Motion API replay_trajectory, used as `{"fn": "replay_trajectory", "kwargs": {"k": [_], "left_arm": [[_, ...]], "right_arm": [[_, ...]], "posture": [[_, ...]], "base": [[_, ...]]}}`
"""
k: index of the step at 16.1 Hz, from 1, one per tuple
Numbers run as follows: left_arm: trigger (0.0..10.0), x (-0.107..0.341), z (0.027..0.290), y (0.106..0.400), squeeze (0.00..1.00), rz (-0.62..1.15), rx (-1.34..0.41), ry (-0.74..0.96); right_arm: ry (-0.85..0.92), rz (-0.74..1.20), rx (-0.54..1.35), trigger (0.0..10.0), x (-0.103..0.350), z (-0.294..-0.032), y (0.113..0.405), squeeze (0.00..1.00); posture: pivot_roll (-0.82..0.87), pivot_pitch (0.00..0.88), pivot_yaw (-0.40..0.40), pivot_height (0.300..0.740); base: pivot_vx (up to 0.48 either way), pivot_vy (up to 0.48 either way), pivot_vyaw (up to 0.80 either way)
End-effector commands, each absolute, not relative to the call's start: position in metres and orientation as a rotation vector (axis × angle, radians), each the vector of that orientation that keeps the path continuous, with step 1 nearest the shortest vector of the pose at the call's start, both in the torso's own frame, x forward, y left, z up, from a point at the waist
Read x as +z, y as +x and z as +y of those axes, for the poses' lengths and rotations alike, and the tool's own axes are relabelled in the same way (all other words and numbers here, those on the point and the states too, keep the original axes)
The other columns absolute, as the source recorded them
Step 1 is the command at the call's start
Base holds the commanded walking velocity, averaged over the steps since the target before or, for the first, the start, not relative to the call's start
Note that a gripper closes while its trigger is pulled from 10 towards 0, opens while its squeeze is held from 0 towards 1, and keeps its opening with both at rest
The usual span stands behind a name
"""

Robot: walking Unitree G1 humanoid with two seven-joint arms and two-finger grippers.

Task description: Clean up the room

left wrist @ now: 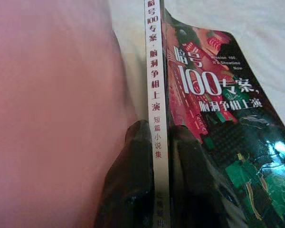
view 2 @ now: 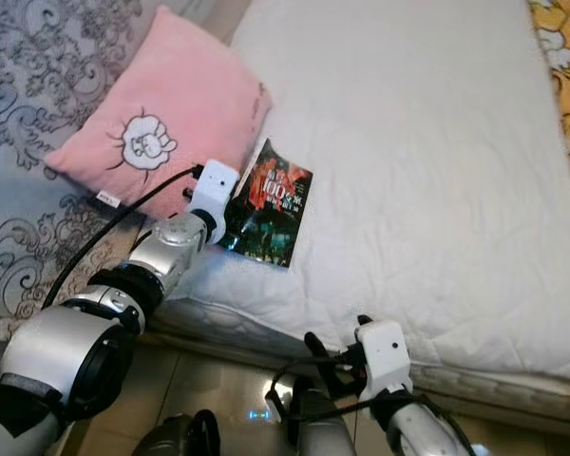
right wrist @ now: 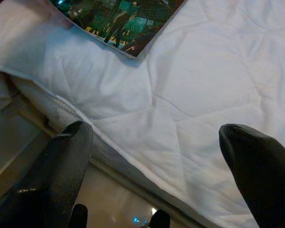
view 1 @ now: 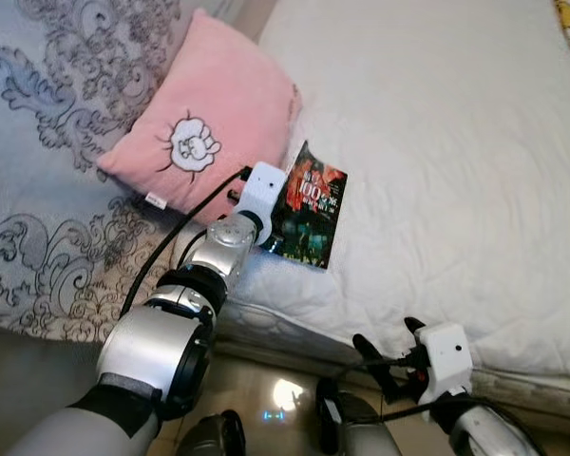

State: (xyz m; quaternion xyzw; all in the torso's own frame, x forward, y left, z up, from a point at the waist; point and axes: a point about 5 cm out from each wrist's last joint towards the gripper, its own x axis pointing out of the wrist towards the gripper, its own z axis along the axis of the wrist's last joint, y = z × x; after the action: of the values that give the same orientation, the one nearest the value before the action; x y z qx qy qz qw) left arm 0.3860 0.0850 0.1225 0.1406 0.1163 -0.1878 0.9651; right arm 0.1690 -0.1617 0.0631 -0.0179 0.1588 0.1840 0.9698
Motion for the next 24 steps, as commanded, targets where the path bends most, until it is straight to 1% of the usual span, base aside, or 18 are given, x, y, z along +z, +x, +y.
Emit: {"fn": "replay_trajectory", "kwargs": {"k": [1,5,7,8,10,12,13,15,17,20,22,23,24], "left_arm": [[10.0,0.124,0.083,0.386,0.00,0.220,-0.369,0.317],[10.0,0.141,0.077,0.393,0.00,0.144,-0.358,0.391],[10.0,0.150,0.070,0.395,0.00,0.111,-0.386,0.419],[10.0,0.156,0.065,0.396,1.00,0.091,-0.397,0.422],[10.0,0.165,0.060,0.398,1.00,0.052,-0.397,0.450],[10.0,0.174,0.056,0.400,1.00,-0.004,-0.393,0.532],[10.0,0.181,0.054,0.401,1.00,-0.053,-0.387,0.608],[10.0,0.194,0.052,0.404,1.00,-0.121,-0.375,0.666],[10.0,0.201,0.053,0.406,1.00,-0.122,-0.370,0.631],[10.0,0.193,0.060,0.405,1.00,-0.102,-0.358,0.627],[10.0,0.188,0.069,0.405,1.00,-0.084,-0.347,0.620],[10.0,0.178,0.081,0.404,0.00,-0.052,-0.324,0.650],[10.0,0.175,0.085,0.404,0.00,-0.043,-0.312,0.655]], "right_arm": [[-0.026,0.353,0.358,10.0,0.061,-0.168,0.163,0.00],[-0.025,0.359,0.364,10.0,0.063,-0.166,0.161,0.00],[-0.022,0.366,0.368,10.0,0.063,-0.164,0.159,0.00],[-0.021,0.367,0.367,10.0,0.064,-0.164,0.159,0.00],[-0.020,0.370,0.367,10.0,0.064,-0.164,0.158,0.00],[-0.018,0.370,0.369,10.0,0.064,-0.161,0.158,0.00],[-0.016,0.372,0.371,10.0,0.064,-0.161,0.157,0.00],[-0.016,0.375,0.374,10.0,0.063,-0.160,0.156,0.00],[-0.016,0.377,0.379,10.0,0.062,-0.159,0.157,0.00],[-0.018,0.376,0.384,10.0,0.062,-0.157,0.161,0.00],[-0.020,0.375,0.393,10.0,0.061,-0.157,0.163,0.00],[-0.021,0.371,0.404,10.0,0.061,-0.155,0.164,0.00],[-0.021,0.368,0.405,10.0,0.061,-0.154,0.165,0.00]], "posture": [[-0.28,0.250,-0.016,0.740],[-0.29,0.258,-0.015,0.740],[-0.29,0.258,-0.009,0.740],[-0.29,0.259,-0.009,0.740],[-0.30,0.260,-0.009,0.740],[-0.30,0.260,-0.007,0.740],[-0.30,0.258,-0.006,0.740],[-0.29,0.255,-0.006,0.740],[-0.29,0.250,-0.005,0.740],[-0.29,0.231,-0.010,0.740],[-0.27,0.226,-0.015,0.740],[-0.26,0.221,-0.016,0.740],[-0.26,0.218,-0.018,0.740]], "base": [[0.000,0.000,0.00],[0.000,0.000,0.00],[0.000,0.000,0.00],[0.000,0.000,0.00],[0.000,0.000,0.00],[0.000,0.000,0.00],[0.000,0.000,0.00],[0.000,0.000,0.00],[0.000,0.000,0.00],[0.000,0.000,0.00],[0.000,0.000,0.00],[0.000,0.000,0.00],[0.000,0.000,0.00]]}}
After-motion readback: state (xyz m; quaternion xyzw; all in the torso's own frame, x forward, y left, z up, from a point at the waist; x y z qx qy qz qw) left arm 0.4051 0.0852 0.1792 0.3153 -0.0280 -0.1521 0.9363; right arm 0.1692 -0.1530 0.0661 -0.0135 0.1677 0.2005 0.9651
